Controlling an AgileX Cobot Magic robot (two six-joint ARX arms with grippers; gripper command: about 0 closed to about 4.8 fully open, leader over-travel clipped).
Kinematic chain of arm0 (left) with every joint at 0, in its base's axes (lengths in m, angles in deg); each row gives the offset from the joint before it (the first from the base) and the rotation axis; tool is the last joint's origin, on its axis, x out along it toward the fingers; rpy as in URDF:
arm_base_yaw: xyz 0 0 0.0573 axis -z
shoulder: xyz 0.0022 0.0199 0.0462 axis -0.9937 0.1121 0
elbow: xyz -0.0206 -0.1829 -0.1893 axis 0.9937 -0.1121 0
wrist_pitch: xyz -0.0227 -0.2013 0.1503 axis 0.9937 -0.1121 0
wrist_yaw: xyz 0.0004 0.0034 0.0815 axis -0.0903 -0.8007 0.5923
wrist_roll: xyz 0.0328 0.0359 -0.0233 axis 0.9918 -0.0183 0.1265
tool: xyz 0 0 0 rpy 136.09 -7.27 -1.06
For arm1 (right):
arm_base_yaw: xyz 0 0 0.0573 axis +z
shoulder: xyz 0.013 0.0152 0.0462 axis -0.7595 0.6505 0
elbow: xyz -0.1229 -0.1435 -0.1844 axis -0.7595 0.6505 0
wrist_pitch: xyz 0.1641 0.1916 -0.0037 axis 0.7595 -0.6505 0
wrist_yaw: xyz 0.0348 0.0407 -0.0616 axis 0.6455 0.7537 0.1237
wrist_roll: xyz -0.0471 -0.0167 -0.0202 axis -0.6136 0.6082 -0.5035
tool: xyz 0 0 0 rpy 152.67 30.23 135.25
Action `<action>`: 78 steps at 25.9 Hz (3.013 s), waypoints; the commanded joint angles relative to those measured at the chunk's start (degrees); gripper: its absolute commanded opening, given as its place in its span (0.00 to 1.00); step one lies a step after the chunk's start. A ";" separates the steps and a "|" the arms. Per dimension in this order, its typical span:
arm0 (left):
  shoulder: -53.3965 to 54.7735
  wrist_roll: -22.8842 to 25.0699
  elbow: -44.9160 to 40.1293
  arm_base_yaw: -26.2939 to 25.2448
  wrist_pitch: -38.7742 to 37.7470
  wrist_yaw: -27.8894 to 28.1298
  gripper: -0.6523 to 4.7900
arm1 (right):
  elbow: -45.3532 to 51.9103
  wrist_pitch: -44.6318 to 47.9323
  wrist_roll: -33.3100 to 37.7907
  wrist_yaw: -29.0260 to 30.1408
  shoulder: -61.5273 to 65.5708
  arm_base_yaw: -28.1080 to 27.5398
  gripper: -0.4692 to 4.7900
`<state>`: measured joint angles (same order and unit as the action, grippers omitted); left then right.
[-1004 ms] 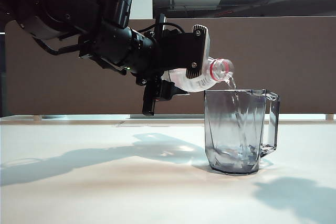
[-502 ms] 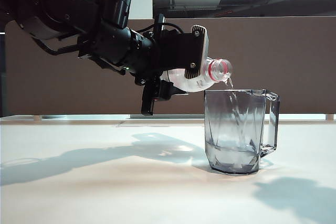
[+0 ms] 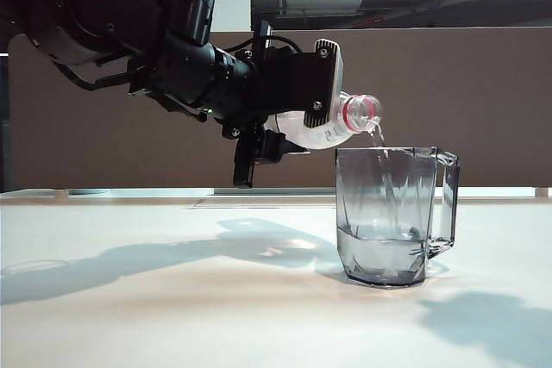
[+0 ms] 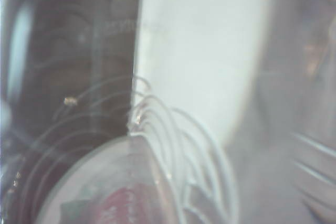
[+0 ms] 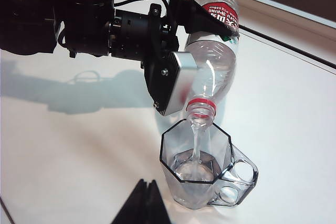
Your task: Pick up the mineral water bottle with the left hand on the table and pour water into the mug until it's half full.
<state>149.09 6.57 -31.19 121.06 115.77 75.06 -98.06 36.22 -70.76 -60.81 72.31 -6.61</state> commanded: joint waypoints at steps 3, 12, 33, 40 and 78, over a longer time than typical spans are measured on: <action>-0.61 0.31 0.52 0.00 2.75 -0.26 0.59 | -0.55 0.79 -0.17 0.20 -0.04 0.04 0.07; -0.61 0.31 0.52 0.00 2.73 -0.26 0.59 | -0.55 0.79 -0.17 0.20 -0.04 0.02 0.07; -0.61 0.31 0.52 0.00 2.73 -0.26 0.59 | -0.55 0.79 -0.17 0.20 -0.04 0.04 0.07; -0.61 1.27 0.52 0.00 2.67 -0.26 0.59 | -0.55 0.79 -0.17 0.17 -0.04 0.04 0.07; -12.94 -64.48 0.42 0.07 -10.64 -0.26 0.59 | -0.55 0.83 -0.20 0.15 -0.04 0.00 0.07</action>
<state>137.68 -52.31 -31.06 121.28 107.07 75.01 -98.06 36.22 -70.76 -60.81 72.31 -6.61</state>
